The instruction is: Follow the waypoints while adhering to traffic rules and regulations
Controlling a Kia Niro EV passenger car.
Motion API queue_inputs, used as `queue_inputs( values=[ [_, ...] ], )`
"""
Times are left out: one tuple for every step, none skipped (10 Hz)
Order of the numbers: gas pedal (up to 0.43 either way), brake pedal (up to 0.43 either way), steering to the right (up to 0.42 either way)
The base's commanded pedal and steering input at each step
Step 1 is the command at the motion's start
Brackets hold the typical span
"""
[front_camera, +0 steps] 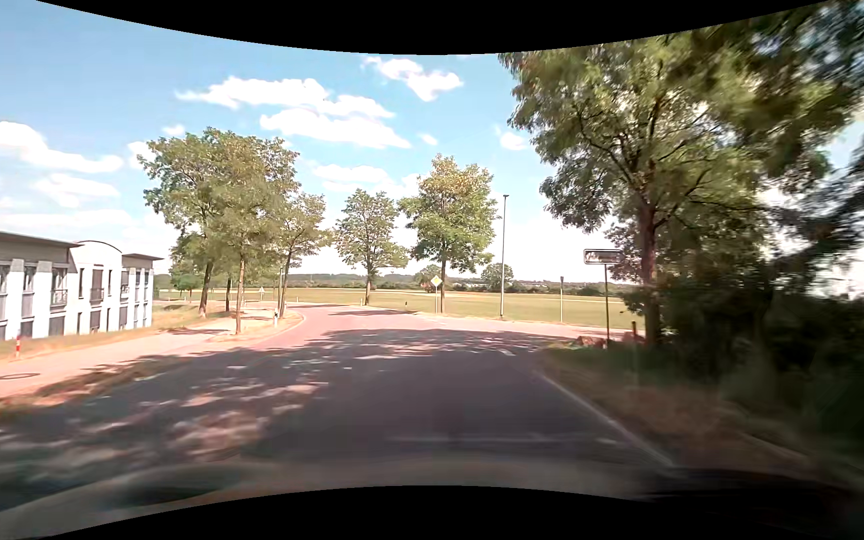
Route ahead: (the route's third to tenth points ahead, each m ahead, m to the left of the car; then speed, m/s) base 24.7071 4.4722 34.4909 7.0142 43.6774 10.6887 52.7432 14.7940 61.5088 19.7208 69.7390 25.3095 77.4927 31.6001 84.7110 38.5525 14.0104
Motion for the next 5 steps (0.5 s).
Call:
queue_inputs(
  values=[
    [0.138,0.000,-0.042],
    [0.138,0.000,-0.042],
    [0.138,0.000,-0.043],
    [0.138,0.000,-0.043],
    [0.138,0.000,-0.043]
  ],
)
